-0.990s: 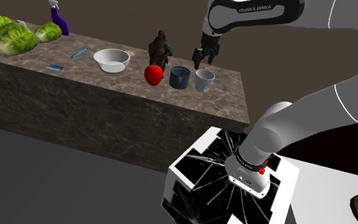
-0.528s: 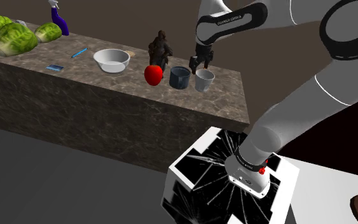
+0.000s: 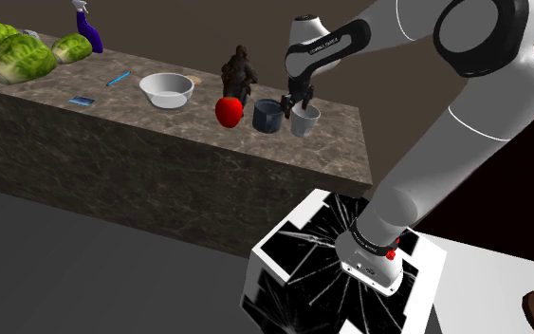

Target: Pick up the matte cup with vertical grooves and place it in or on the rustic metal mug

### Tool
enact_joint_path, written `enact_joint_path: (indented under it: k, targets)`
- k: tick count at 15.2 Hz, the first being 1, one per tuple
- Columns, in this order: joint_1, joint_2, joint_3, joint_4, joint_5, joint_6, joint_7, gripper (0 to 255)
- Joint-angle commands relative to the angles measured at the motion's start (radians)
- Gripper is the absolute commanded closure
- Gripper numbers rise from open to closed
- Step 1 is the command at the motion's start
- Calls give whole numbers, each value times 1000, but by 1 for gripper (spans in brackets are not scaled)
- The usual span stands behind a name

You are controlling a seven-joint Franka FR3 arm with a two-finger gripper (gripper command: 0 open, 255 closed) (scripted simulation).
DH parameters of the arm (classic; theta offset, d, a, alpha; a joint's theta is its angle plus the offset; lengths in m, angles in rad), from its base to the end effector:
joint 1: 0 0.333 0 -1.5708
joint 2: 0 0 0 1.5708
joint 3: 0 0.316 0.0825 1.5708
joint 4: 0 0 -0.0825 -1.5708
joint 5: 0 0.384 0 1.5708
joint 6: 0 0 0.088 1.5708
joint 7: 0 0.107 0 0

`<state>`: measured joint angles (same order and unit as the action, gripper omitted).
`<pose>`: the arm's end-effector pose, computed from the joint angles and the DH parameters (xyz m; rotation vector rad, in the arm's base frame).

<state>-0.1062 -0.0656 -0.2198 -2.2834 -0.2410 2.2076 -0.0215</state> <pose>0.4760 -0.1699 0.3801 2.9576 -0.2359 -0.0615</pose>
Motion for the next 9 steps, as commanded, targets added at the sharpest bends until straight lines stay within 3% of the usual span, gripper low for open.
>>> enact_joint_path:
  k: [1, 9]
  targets:
    - [-3, 18, -3, -8, -1, 27, -1, 0]
    - [-6, 38, -7, -23, -2, 63, -1, 0]
